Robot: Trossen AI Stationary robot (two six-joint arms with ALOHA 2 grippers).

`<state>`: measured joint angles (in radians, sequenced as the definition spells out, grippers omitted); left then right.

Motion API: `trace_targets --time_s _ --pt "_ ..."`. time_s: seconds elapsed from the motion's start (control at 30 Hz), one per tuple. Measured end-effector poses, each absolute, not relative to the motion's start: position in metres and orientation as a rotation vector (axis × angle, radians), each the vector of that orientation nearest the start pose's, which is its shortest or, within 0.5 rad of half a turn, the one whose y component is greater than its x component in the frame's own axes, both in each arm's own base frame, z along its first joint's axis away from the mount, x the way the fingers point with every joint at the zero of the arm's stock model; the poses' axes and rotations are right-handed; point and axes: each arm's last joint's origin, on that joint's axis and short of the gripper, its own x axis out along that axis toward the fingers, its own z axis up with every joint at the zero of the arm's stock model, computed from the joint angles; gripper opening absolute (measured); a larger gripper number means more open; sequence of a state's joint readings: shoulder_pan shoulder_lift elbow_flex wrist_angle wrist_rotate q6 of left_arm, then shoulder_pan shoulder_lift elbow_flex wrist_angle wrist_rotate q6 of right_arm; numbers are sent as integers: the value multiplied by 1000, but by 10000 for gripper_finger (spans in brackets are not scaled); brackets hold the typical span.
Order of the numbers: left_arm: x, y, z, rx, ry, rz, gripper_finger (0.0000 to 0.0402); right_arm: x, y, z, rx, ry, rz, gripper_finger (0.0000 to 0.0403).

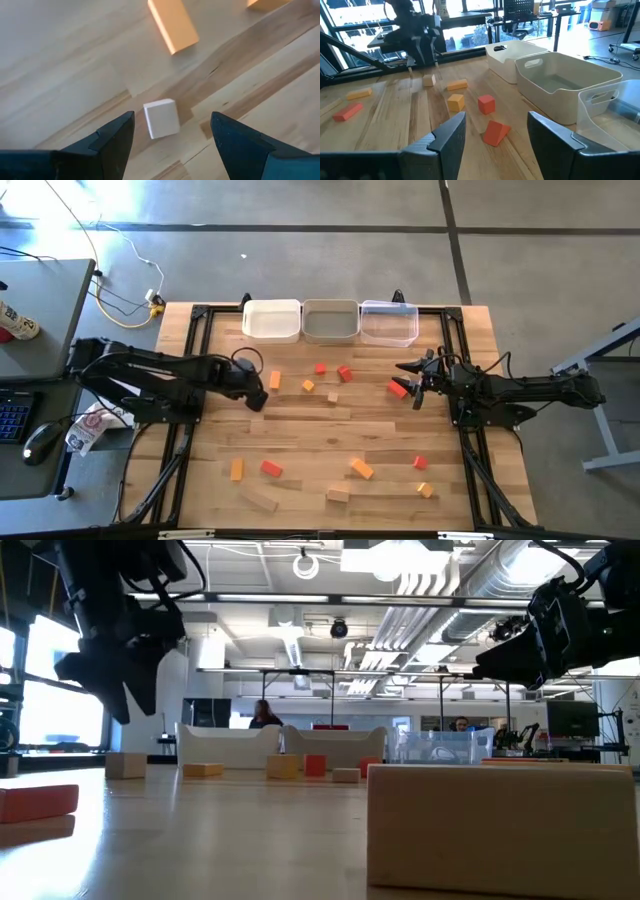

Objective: Sort & place blocks by color
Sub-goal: Put the brown block into the white bin

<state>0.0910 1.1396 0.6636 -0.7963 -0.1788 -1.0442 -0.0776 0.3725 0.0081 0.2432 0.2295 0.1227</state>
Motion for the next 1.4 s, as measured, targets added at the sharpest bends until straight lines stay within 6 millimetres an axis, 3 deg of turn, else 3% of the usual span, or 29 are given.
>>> trace_targets --time_s 0.93,1.4 --pt "206 23 143 -813 1242 951 246 119 -16 156 112 112 -314 199" --pt "207 23 143 -679 1291 858 105 119 -16 155 111 118 -315 199"
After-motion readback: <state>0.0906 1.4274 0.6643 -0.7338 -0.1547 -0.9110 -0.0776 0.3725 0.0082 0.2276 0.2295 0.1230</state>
